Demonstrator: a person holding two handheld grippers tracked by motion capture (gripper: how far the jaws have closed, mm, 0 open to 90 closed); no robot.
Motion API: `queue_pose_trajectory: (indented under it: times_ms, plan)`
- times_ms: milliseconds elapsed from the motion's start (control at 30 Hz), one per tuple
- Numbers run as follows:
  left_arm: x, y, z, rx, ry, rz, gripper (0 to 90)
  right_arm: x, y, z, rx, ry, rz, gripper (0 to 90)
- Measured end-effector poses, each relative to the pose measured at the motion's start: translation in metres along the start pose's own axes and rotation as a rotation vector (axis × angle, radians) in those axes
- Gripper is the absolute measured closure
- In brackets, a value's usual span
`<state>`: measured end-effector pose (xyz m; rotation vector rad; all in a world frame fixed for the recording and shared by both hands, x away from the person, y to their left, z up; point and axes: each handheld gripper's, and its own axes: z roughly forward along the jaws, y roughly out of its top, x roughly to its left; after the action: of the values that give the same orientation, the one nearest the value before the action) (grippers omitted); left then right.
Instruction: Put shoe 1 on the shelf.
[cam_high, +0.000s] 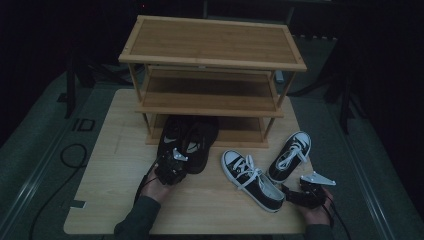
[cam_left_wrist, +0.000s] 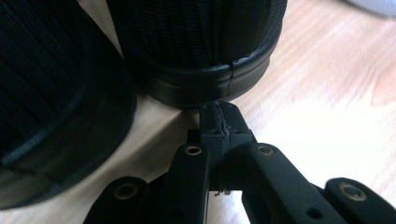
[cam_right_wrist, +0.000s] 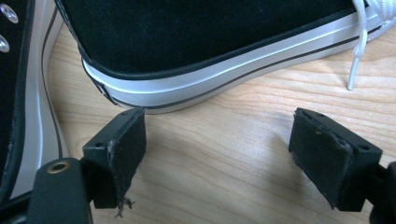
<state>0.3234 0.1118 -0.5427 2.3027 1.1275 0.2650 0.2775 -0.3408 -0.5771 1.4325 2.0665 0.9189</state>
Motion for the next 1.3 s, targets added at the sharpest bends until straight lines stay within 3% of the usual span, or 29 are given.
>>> queue_pose_trajectory:
  times_ms: [133, 367, 500, 600, 733, 800, 1067, 1300]
  plan:
    - [-0.003, 0.010, -0.002, -0.041, 0.027, -0.012, 89.8, 0.000, 0.000, 0.000, 0.000, 0.000, 0.000, 18.9]
    - [-0.012, 0.012, 0.009, 0.014, 0.017, 0.036, 89.3, 0.000, 0.000, 0.000, 0.000, 0.000, 0.000, 18.9]
    - [-0.008, 0.017, 0.013, 0.021, 0.032, 0.003, 89.5, 0.000, 0.000, 0.000, 0.000, 0.000, 0.000, 18.9]
    - [-0.004, 0.021, 0.014, 0.024, 0.067, -0.020, 89.5, 0.000, 0.000, 0.000, 0.000, 0.000, 0.000, 18.9]
    - [-0.001, 0.024, 0.015, 0.028, 0.089, -0.026, 89.5, 0.000, 0.000, 0.000, 0.001, 0.001, 0.000, 18.8]
    - [0.000, 0.033, 0.019, 0.044, 0.111, -0.029, 89.5, 0.000, 0.000, 0.000, 0.001, 0.001, 0.000, 18.6]
    - [-0.005, 0.060, 0.036, 0.056, 0.118, -0.004, 89.5, 0.000, 0.000, 0.000, 0.001, 0.002, -0.001, 18.6]
    - [-0.006, 0.074, 0.047, 0.046, 0.136, -0.015, 89.9, 0.000, 0.000, 0.000, 0.001, 0.003, -0.002, 18.6]
